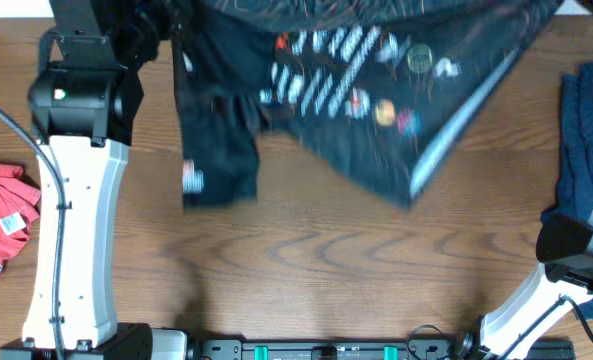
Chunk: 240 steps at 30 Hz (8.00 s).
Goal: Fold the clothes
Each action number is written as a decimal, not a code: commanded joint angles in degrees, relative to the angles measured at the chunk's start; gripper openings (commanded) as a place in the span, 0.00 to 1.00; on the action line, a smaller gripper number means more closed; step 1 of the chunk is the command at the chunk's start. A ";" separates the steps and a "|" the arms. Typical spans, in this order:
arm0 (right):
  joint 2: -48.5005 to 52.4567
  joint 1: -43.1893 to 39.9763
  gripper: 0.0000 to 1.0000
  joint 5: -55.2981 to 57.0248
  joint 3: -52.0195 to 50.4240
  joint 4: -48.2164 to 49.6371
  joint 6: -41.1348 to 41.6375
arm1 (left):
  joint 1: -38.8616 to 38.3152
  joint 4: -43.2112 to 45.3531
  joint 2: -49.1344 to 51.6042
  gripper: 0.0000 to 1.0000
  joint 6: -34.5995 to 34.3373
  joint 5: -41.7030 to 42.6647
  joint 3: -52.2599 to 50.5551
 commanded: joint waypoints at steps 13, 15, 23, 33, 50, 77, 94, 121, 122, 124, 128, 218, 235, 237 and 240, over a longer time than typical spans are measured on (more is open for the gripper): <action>-1.68 -2.01 0.01 -5.66 5.99 -4.15 -2.05 | 1.79 -7.06 0.74 0.06 -1.51 -0.59 11.13; -1.27 -1.25 0.01 -3.08 3.45 -7.06 -5.22 | 1.79 -9.60 3.19 0.06 -1.51 0.44 11.13; 0.28 3.65 0.01 4.55 -12.26 -8.41 -11.85 | 1.66 -17.81 18.73 0.06 -1.53 13.64 11.02; 0.66 8.17 0.01 7.32 -29.64 -0.15 -11.76 | 1.01 -23.37 35.39 0.06 -1.73 18.45 11.02; 0.66 8.44 0.01 7.34 -30.80 0.04 -12.00 | 0.94 -6.12 39.87 0.06 -5.64 17.29 11.06; 0.66 8.46 0.01 7.08 -30.80 -0.44 -12.66 | -6.64 -13.40 44.04 0.63 -1.29 8.37 9.55; 0.66 8.46 0.01 5.55 -30.80 -0.24 -13.07 | -7.08 -13.11 48.92 0.61 -3.67 7.13 9.55; 0.66 8.46 0.01 4.63 -30.80 -0.44 -13.07 | -7.23 -8.59 48.98 0.63 -7.32 6.69 9.55; 0.66 8.46 0.01 4.66 -30.80 -0.46 -13.07 | -7.23 -8.26 48.98 0.60 -7.34 6.69 9.55; 0.66 8.46 0.01 4.66 -30.80 -0.44 -13.07 | -7.23 -8.02 49.00 0.64 -7.50 6.71 9.55; 0.66 8.52 0.01 4.66 -30.80 -0.44 -13.07 | -7.23 -7.98 49.55 0.58 -7.78 6.71 9.55; -9.97 -11.72 0.01 -2.71 12.98 -9.11 -7.63 | -6.97 -29.00 -14.78 0.06 9.92 -23.23 18.36; -10.14 -14.05 0.01 -4.13 10.43 -12.52 -6.36 | -6.97 -35.76 1.62 0.06 9.94 -16.79 18.36; -7.37 -14.03 0.01 -4.15 10.23 -13.73 -6.40 | -6.97 -35.69 6.12 0.06 9.94 -16.76 18.36; -3.74 -13.25 0.01 -4.09 10.25 -15.04 -6.91 | -6.97 -35.63 12.13 0.06 9.94 -16.79 18.36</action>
